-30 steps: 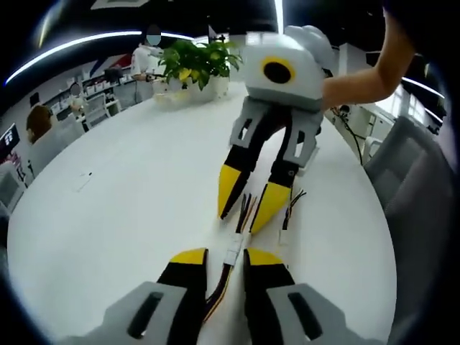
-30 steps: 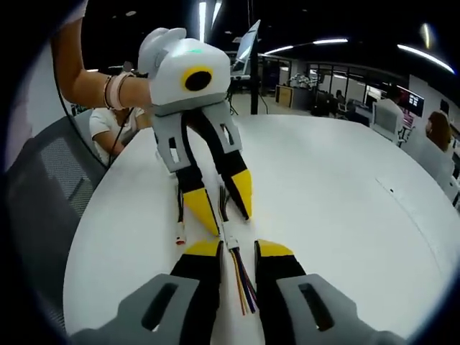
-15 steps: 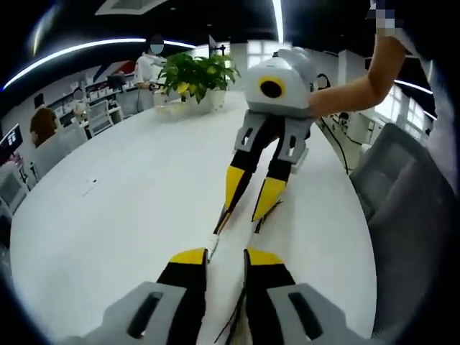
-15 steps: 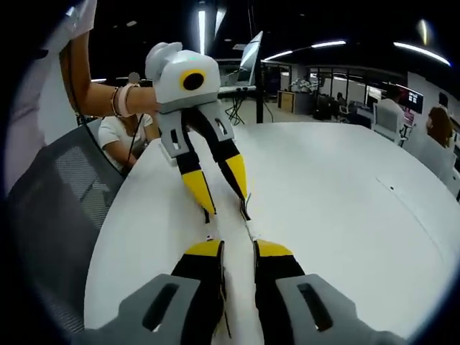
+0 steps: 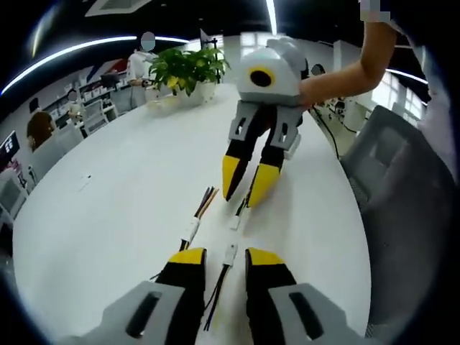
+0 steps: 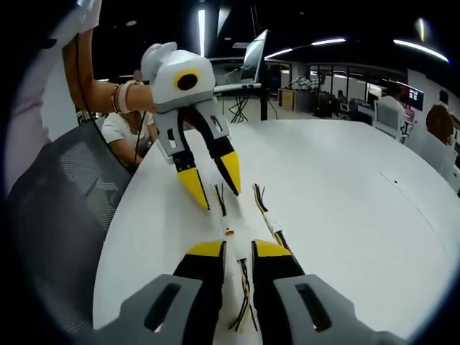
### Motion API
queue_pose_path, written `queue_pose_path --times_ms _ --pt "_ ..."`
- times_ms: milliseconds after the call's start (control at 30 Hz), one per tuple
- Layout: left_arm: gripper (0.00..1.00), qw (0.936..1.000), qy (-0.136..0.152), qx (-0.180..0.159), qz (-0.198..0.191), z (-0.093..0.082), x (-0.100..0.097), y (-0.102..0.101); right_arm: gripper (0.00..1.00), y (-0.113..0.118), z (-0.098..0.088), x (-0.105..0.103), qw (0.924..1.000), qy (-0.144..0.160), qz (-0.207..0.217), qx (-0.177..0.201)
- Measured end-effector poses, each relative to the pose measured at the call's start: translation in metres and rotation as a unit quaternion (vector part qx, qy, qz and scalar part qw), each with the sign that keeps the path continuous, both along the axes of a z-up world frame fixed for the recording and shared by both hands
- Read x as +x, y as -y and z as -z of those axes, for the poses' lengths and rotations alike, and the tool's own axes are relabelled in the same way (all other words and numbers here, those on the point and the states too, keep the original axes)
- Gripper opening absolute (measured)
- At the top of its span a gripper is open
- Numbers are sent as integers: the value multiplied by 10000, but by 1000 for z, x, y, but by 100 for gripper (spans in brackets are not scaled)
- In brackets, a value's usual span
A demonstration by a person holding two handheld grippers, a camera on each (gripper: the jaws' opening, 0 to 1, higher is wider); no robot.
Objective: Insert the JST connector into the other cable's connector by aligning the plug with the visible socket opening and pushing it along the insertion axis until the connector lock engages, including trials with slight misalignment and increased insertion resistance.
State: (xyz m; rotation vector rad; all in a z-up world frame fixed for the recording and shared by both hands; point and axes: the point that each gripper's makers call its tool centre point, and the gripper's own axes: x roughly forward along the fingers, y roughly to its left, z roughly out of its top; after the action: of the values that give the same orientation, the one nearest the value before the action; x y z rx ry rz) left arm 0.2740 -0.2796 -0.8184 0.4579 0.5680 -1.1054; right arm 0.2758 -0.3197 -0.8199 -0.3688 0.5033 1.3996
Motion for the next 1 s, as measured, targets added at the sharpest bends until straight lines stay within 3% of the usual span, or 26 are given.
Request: queue_pose_path --times_ms 233,467,767,1000 --pt "15 9999 63 -69 -44 6 -1 0 9 -4 10 1 10000 67 -39 -28" --pt "12 9991 5 -409 -138 7 1 4 7 -2 16 2 9998 169 -78 -76" --pt "9 9989 -96 -434 -180 20 -2 2 6 3 22 4 9998 145 -72 -110" --pt "6 9984 -7 -526 -212 19 1 3 6 1 27 2 9998 85 -106 -143"
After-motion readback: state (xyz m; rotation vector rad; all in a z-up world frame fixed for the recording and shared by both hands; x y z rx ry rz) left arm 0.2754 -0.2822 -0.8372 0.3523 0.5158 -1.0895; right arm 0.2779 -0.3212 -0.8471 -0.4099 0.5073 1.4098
